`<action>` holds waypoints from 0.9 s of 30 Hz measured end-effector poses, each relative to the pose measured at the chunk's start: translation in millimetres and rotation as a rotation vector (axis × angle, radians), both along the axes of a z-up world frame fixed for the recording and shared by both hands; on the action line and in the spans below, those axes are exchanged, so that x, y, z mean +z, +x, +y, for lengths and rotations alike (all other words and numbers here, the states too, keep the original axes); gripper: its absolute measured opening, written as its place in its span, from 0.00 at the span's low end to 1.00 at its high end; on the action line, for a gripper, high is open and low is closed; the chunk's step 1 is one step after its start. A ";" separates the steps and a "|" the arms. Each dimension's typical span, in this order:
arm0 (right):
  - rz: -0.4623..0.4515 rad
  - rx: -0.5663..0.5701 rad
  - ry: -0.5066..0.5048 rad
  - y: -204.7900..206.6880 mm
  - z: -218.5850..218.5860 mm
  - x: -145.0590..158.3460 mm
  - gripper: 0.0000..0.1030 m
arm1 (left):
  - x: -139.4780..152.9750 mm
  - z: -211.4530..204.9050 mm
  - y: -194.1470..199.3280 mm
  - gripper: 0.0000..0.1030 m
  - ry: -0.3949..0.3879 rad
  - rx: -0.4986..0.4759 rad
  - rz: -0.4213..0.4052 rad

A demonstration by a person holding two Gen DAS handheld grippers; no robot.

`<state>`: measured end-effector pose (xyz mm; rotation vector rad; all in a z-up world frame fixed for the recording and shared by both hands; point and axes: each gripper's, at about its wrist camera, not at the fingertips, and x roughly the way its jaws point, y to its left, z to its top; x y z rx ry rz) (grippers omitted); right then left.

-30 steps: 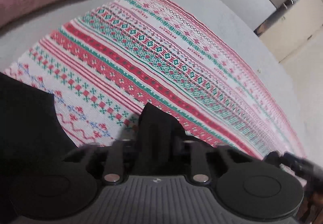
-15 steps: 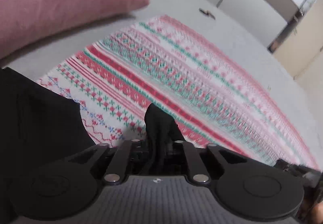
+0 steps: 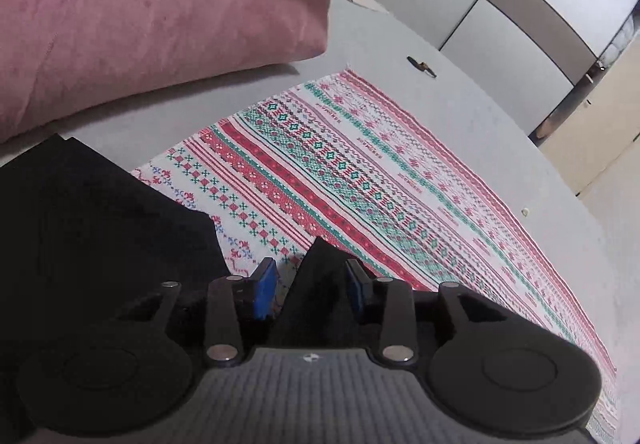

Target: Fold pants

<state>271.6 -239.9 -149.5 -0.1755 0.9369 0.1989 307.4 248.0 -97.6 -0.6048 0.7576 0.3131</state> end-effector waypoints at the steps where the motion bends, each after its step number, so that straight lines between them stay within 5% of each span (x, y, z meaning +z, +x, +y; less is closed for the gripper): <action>1: 0.011 -0.010 -0.014 -10.0 -6.8 -10.9 0.36 | -2.1 -5.4 2.0 0.56 0.004 -0.009 0.001; 4: 0.022 -0.057 0.028 -17.1 -37.5 -23.5 0.41 | 2.0 -1.4 -15.4 0.56 -0.006 -0.016 -0.005; 6: 0.016 -0.116 -0.032 -12.9 -56.0 -18.9 0.41 | 4.9 13.1 -31.3 0.58 -0.030 0.031 -0.023; 8: 0.002 -0.162 -0.134 -11.7 -75.6 -24.1 0.60 | 8.5 28.0 -52.4 0.63 -0.056 0.086 -0.041; 15: 0.002 -0.314 -0.213 -13.4 -124.6 -20.2 0.61 | -9.4 28.7 -93.7 0.79 -0.229 0.010 0.007; 21: -0.015 -0.318 -0.243 -21.2 -121.1 -17.5 0.60 | -38.4 -9.5 -75.2 0.82 -0.213 -0.030 0.081; 22: -0.014 -0.314 -0.241 -20.4 -123.1 -18.1 0.60 | -43.4 -14.8 -69.2 0.81 -0.205 -0.022 0.089; 23: -0.014 -0.309 -0.240 -20.2 -122.3 -18.4 0.60 | -47.1 -19.9 -64.9 0.71 -0.185 0.001 0.091; 24: -0.014 -0.307 -0.236 -21.9 -125.7 -17.3 0.60 | -47.0 -23.8 -62.4 0.38 -0.143 0.028 0.096; 27: 0.003 -0.323 -0.176 -20.0 -136.7 -18.2 0.60 | -28.7 -27.0 -69.2 0.36 -0.093 0.083 0.039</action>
